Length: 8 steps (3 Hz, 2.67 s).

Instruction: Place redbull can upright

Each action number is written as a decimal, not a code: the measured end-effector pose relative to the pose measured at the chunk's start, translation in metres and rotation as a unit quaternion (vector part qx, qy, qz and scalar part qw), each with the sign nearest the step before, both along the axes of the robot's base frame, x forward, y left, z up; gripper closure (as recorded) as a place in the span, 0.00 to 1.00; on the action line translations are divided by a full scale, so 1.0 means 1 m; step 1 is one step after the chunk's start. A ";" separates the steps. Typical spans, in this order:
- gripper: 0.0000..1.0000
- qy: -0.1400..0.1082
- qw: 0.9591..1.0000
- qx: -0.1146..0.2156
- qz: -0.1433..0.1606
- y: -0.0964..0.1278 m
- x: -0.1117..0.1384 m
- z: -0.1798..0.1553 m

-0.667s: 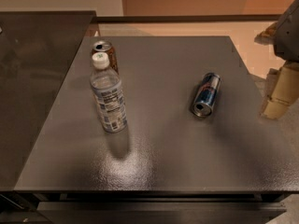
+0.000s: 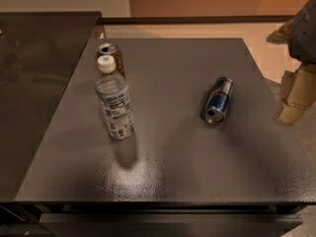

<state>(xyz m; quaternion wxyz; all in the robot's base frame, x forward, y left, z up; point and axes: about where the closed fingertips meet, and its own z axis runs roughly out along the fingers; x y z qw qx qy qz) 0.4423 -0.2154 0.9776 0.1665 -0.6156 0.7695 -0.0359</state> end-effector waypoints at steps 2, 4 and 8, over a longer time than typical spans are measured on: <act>0.00 -0.008 0.993 -0.024 0.116 0.018 0.021 -0.014; 0.00 -0.026 0.970 -0.034 0.241 0.041 0.039 -0.032; 0.00 -0.003 0.881 -0.091 0.464 0.057 0.070 -0.087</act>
Offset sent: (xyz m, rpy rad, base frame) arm 0.0319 0.0275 -0.0270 -0.0840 -0.0052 0.4007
